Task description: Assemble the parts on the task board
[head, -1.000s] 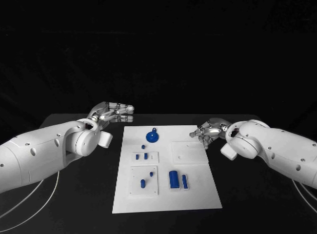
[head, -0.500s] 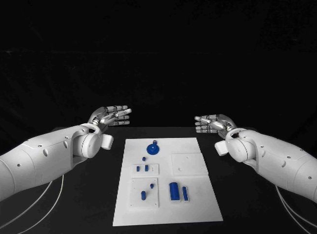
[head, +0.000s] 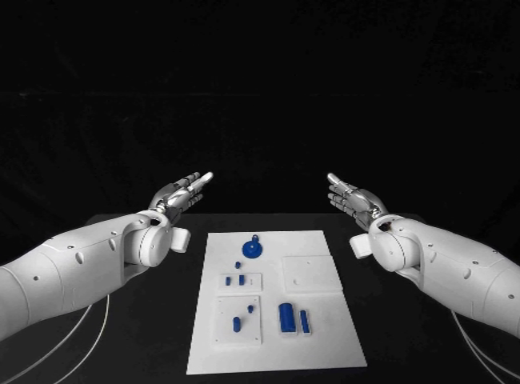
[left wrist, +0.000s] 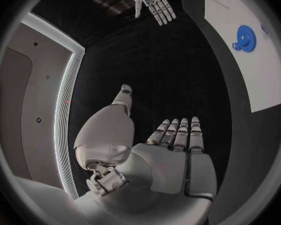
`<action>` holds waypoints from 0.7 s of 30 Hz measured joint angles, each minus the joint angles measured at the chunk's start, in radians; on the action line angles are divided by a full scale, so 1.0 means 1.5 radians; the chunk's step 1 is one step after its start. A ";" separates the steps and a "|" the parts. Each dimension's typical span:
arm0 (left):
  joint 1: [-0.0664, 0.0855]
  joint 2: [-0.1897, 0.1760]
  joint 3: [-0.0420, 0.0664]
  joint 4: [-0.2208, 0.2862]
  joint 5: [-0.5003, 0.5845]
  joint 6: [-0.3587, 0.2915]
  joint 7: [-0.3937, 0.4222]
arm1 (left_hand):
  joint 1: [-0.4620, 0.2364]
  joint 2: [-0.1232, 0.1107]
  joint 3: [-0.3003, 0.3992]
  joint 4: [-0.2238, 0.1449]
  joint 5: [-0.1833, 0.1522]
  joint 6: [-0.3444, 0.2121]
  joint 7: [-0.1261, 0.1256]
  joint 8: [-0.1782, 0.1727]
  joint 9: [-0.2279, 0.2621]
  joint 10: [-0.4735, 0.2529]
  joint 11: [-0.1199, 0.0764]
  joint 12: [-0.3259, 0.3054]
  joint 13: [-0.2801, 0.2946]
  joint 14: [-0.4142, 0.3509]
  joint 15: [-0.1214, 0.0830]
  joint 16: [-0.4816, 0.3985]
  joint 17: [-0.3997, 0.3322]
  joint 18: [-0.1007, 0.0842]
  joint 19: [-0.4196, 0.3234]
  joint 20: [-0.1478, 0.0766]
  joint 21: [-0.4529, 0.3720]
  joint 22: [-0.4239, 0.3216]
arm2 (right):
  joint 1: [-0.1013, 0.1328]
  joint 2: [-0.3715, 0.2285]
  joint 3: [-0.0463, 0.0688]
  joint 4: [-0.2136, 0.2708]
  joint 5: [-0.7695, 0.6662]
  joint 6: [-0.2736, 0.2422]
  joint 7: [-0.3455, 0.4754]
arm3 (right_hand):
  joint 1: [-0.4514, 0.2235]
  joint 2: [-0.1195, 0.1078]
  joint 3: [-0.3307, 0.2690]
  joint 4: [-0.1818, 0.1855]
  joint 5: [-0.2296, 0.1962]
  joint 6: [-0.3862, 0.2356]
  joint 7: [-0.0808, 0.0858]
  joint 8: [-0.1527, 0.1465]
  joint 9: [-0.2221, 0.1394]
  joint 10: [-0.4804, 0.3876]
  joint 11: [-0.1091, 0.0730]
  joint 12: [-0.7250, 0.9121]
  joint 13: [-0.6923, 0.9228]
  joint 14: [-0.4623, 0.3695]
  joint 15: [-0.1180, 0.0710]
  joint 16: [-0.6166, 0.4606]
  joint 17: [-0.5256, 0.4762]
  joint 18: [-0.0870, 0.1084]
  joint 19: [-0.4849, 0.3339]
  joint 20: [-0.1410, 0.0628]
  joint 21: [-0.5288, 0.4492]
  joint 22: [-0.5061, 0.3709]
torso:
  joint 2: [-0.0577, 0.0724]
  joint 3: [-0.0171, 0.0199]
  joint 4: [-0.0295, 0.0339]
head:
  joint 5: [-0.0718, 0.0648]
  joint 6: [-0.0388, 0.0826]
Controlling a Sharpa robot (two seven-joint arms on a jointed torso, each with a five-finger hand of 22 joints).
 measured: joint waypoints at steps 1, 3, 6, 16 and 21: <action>-0.005 -0.003 0.002 0.012 0.000 -0.005 0.001 | -0.068 0.001 0.000 0.000 -0.003 -0.017 -0.003 -0.002 -0.001 -0.018 -0.003 -0.001 -0.001 -0.019 -0.003 -0.002 -0.001 0.000 -0.021 -0.005 -0.003 -0.002 | 0.000 -0.003 -0.005 0.012 0.004 -0.005 0.002 | -0.051 -0.002 -0.001 0.001 -0.008 -0.020 -0.003 0.000 -0.001 -0.022 -0.003 -0.003 -0.001 -0.029 -0.003 -0.002 -0.002 0.000 -0.019 -0.005 -0.002 -0.002 | -0.005 0.0007 -0.0005 | 0.001 -0.003; -0.018 -0.013 0.008 0.044 0.001 -0.021 0.004 | -0.205 0.002 0.000 0.000 -0.004 -0.047 -0.008 -0.002 -0.003 -0.050 -0.009 -0.001 -0.003 -0.054 -0.009 -0.004 -0.004 0.000 -0.058 -0.014 -0.004 -0.004 | -0.001 -0.012 -0.018 0.044 0.014 -0.022 0.007 | -0.145 -0.005 0.002 0.003 -0.021 -0.055 -0.007 -0.002 -0.004 -0.062 -0.009 -0.005 -0.004 -0.082 -0.009 -0.003 -0.004 -0.011 -0.055 -0.016 -0.005 -0.004 | -0.014 0.0021 -0.0014 | 0.003 -0.007; -0.040 -0.031 0.019 0.101 0.003 -0.054 0.013 | -0.339 0.003 0.000 0.000 -0.008 -0.075 -0.013 -0.002 -0.005 -0.081 -0.015 -0.004 -0.005 -0.087 -0.015 -0.006 -0.005 -0.010 -0.093 -0.022 -0.008 -0.007 | -0.002 -0.029 -0.042 0.102 0.038 -0.056 0.021 | -0.236 -0.008 0.002 0.007 -0.034 -0.090 -0.012 -0.004 -0.006 -0.100 -0.014 -0.005 -0.006 -0.133 -0.014 -0.006 -0.006 -0.015 -0.089 -0.025 -0.008 -0.007 | -0.030 0.0047 -0.0027 | 0.006 -0.014; -0.121 -0.090 0.052 0.300 0.015 -0.213 0.060 | -0.504 0.004 0.000 0.000 -0.010 -0.107 -0.019 -0.005 -0.007 -0.114 -0.022 -0.004 -0.007 -0.124 -0.023 -0.007 -0.007 -0.010 -0.134 -0.033 -0.011 -0.010 | -0.007 -0.084 -0.122 0.305 0.150 -0.215 0.100 | -0.352 -0.012 0.004 0.009 -0.048 -0.131 -0.018 -0.006 -0.008 -0.148 -0.021 -0.008 -0.008 -0.196 -0.022 -0.007 -0.008 -0.025 -0.130 -0.038 -0.010 -0.009 | -0.057 0.0084 -0.0052 | 0.009 -0.023; -0.139 -0.104 0.060 0.345 0.020 -0.270 0.079 | -0.539 0.005 0.000 0.000 -0.010 -0.115 -0.021 -0.005 -0.007 -0.123 -0.022 -0.007 -0.007 -0.134 -0.024 -0.007 -0.008 -0.020 -0.144 -0.035 -0.011 -0.011 | -0.009 -0.101 -0.144 0.363 0.199 -0.283 0.134 | -0.370 -0.013 0.004 0.009 -0.051 -0.138 -0.019 -0.006 -0.009 -0.155 -0.022 -0.008 -0.009 -0.205 -0.022 -0.009 -0.009 -0.025 -0.136 -0.039 -0.012 -0.010 | -0.059 0.0089 -0.0053 | 0.009 -0.023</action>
